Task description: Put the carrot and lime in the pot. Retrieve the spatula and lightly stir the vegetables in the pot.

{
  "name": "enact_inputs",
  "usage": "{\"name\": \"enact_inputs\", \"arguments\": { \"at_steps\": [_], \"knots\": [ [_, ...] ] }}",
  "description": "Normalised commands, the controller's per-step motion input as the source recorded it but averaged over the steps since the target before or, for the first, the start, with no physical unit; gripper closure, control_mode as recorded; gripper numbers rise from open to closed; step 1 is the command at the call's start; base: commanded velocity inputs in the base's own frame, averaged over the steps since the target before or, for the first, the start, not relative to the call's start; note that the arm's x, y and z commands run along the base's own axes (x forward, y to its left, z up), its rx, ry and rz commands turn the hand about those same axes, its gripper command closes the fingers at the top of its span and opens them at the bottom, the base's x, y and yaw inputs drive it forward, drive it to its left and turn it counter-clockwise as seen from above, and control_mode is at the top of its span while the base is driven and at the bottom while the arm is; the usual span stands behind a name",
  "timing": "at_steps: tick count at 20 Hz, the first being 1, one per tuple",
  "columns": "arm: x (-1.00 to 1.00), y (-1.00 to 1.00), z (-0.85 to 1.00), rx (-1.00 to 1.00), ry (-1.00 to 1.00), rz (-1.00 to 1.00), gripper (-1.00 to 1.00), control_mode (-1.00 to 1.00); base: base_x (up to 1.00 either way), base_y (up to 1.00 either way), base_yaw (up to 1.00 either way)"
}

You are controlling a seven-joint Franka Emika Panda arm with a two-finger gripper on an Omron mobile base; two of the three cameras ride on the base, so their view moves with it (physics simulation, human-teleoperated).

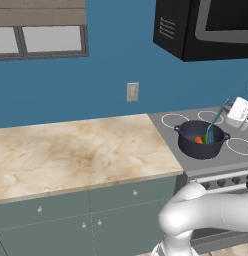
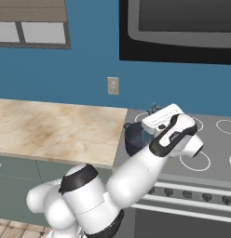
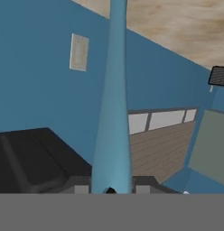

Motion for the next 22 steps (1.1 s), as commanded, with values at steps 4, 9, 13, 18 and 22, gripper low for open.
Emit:
{"name": "enact_inputs", "arguments": {
  "at_steps": [4,9,13,18,22],
  "knots": [
    [0.27,-0.02,-0.17,-0.03,0.00,0.00,1.00,-1.00,0.00,0.00,0.00],
    [0.21,0.00,-0.32,0.00,0.00,0.00,1.00,-1.00,0.00,0.00,0.00],
    [0.25,-0.06,-0.26,0.00,0.00,0.00,1.00,-1.00,0.00,0.00,0.00],
    [0.29,-0.01,-0.08,0.00,-0.06,0.00,1.00,-1.00,0.00,0.00,0.00],
    [0.27,0.18,-0.14,0.00,-0.13,0.00,1.00,-1.00,0.00,0.00,0.00]
  ]
}}
